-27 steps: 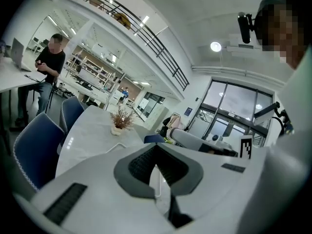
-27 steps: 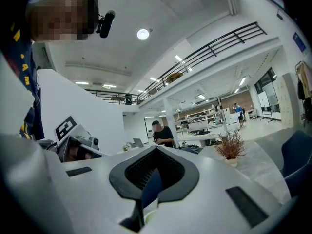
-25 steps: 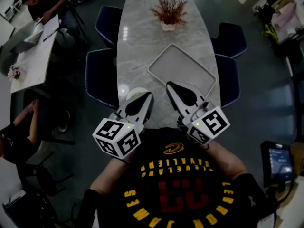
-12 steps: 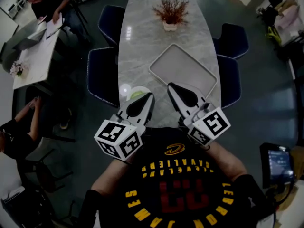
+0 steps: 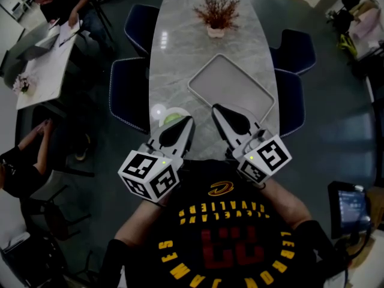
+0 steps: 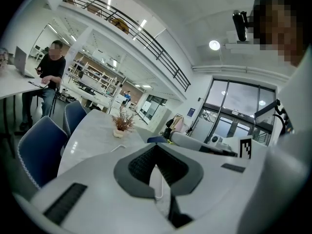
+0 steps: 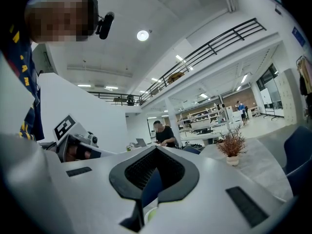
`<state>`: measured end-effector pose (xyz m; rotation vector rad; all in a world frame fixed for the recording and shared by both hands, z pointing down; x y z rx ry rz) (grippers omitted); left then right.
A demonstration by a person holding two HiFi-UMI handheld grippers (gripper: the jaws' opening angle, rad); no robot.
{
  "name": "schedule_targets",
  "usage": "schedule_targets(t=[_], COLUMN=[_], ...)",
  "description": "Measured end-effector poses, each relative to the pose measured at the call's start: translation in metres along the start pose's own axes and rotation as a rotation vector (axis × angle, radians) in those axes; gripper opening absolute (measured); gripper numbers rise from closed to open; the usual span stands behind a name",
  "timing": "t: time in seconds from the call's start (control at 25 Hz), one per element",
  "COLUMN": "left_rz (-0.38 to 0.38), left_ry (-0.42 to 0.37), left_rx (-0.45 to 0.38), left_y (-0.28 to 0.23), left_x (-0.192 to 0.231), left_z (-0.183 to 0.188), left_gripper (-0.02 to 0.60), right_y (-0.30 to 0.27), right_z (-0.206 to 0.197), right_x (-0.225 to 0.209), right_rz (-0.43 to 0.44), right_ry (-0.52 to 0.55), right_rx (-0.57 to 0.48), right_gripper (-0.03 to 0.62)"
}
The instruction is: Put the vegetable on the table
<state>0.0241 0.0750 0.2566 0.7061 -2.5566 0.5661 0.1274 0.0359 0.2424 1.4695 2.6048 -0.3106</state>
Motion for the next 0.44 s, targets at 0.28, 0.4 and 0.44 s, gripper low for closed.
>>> schedule_targets(t=[0.28,0.4,0.44], left_rz=[0.004,0.005,0.005], left_ry=[-0.003,0.0,0.001], left_rx=[0.0,0.003,0.004], left_y=[-0.0031,-0.0054,-0.0062], left_x=[0.0019,0.0025,0.0027], left_z=[0.0024,0.0028,0.003], left_gripper=[0.0,0.0,0.0], right_y=[-0.0037,-0.0045,-0.0048], right_z=[0.0004,0.0008,0.0008], right_x=[-0.0036,-0.0062,-0.0071], right_rz=[0.006,0.006,0.007], right_ry=[-0.001,-0.003,-0.004], right_rx=[0.0,0.001,0.002], right_gripper=[0.005,0.005,0.005])
Point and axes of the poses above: the fingertips, and each gripper's own axes: y backward along the fingers, x to its left, z out of its top, the point moved 4 cm from there along y, backward along the fingers, and after that the axes turned 5 degrees about x, right-handed, at the moved point
